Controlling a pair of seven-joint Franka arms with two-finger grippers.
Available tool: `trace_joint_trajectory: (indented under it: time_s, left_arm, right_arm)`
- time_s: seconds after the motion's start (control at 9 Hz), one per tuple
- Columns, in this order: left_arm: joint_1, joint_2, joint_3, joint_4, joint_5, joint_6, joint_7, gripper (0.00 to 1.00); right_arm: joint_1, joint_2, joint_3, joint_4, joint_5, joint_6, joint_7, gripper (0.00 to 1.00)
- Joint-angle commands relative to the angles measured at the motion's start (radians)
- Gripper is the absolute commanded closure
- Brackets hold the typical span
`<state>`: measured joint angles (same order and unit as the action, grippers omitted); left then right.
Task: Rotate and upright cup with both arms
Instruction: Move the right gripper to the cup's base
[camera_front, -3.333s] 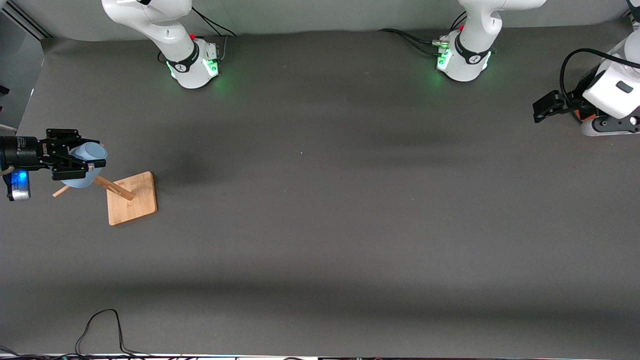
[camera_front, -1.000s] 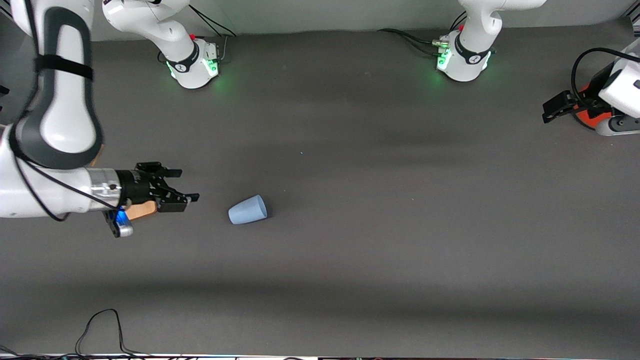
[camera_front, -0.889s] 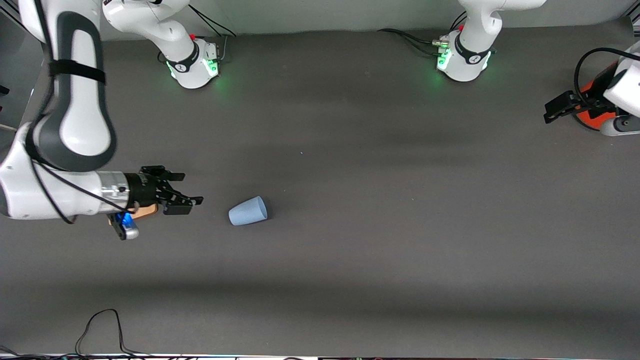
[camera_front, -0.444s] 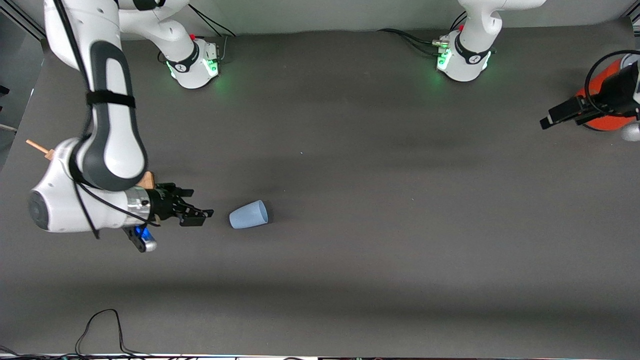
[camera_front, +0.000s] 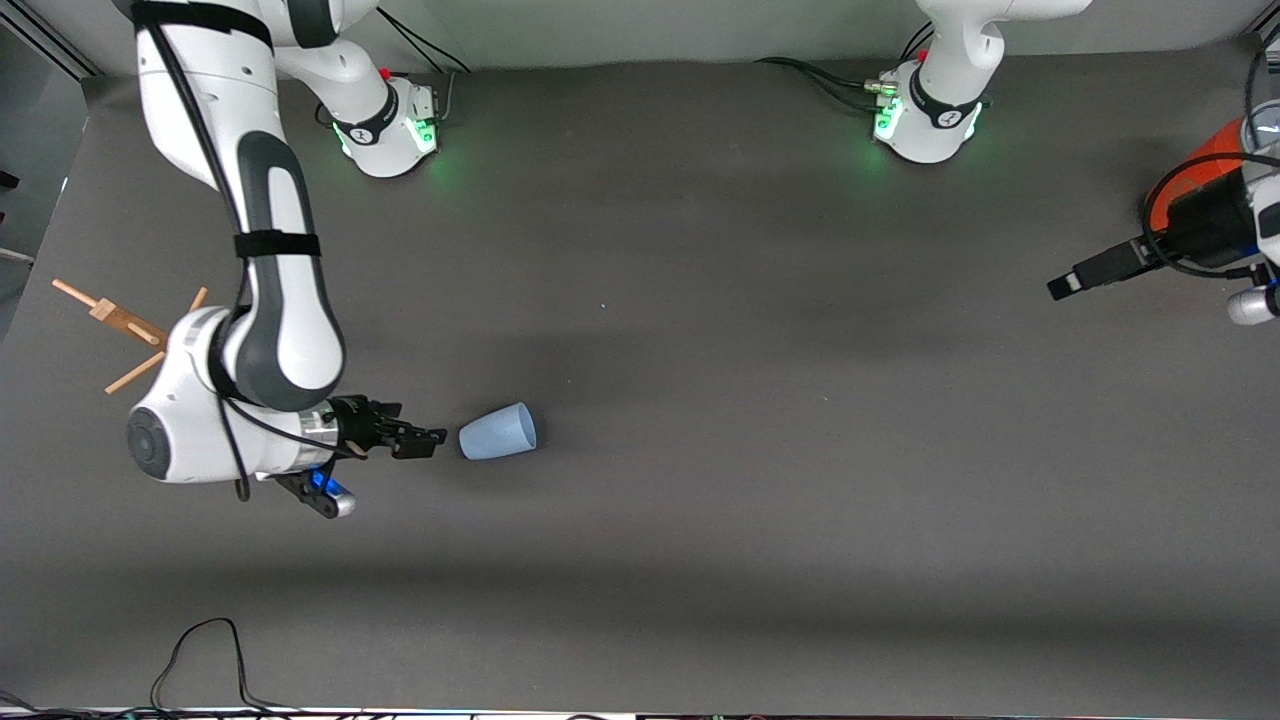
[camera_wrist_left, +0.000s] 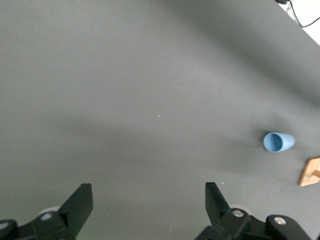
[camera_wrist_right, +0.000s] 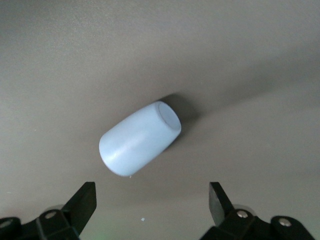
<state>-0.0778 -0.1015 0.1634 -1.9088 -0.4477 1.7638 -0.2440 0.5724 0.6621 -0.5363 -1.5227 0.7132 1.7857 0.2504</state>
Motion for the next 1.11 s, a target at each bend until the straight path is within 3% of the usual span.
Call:
trace_joint_trajectory:
  time_s: [0.0,0.22,0.44,0.78,1.0]
  left_arm:
    - [-0.013,0.009,-0.002,-0.013,-0.037,0.042,-0.058,0.0]
    - [-0.013,0.028,-0.002,-0.015,-0.051,0.06,-0.061,0.0]
    - [-0.014,0.051,-0.034,-0.053,-0.195,0.156,-0.116,0.0]
    - [-0.014,0.057,-0.064,-0.076,-0.195,0.206,-0.132,0.0]
    - [-0.013,0.058,-0.064,-0.076,-0.187,0.206,-0.132,0.0]
  right_arm:
    - [0.02,0.075,-0.01,0.006,0.006,0.101,-0.05,0.0]
    - [-0.003,0.123,-0.011,-0.004,0.168,0.123,-0.034,0.0]
    - [-0.046,0.128,-0.011,-0.017,0.25,0.12,0.068,0.0]
    - [-0.04,0.116,-0.011,-0.059,0.27,0.116,0.252,0.0]
    - [-0.034,0.117,-0.011,-0.1,0.362,0.124,0.26,0.0]
